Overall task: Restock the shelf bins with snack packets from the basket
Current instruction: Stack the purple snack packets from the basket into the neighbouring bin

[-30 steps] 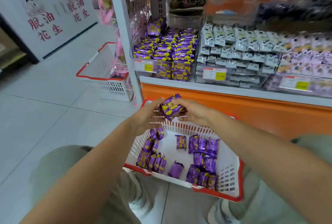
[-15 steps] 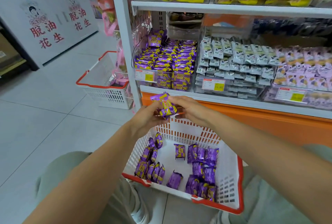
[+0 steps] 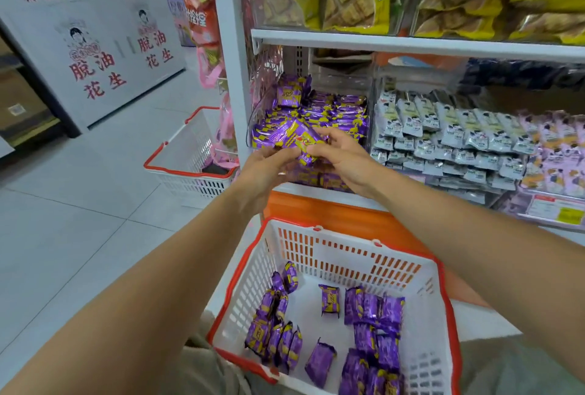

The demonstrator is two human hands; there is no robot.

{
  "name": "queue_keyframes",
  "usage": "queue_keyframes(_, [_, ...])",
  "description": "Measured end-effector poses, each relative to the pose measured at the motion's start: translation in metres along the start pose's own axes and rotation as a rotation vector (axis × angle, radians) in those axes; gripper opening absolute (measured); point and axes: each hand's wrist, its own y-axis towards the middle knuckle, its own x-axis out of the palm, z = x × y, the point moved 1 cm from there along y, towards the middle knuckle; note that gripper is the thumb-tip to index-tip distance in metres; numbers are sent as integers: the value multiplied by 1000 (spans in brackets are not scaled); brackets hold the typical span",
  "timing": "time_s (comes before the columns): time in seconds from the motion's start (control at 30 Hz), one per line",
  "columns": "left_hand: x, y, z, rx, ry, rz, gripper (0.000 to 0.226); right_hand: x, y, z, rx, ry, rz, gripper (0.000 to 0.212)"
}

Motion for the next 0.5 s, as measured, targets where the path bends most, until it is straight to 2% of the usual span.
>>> queue_keyframes(0.03, [1,6,5,51,66,11,9,-1,12,-4,-30,-33,48,42])
queue_keyframes(0.1, [-1,21,8,165,347,51,36,-5,35,-11,-87,-93,124,42])
queue_keyframes(0.13, [-5,31,6,265,571,81,48,-7,46,-13,-112,-126,158,44])
queue_keyframes(0.2, [-17,49,3,571,1107,131,58,-13,68,-15,-134,-220,234,49])
queue_keyframes(0.27, [-28,68,-5,755,1478,95,67,-18,89,-14,-130,-285,282,51])
queue_keyframes(0.37, [-37,88,-21,706,1688,134,74,-20,117,-9,-137,-353,315,56])
queue_keyframes(0.5, [-45,97,-43,658,1691,223,75,-12,146,-4,-181,-487,311,60])
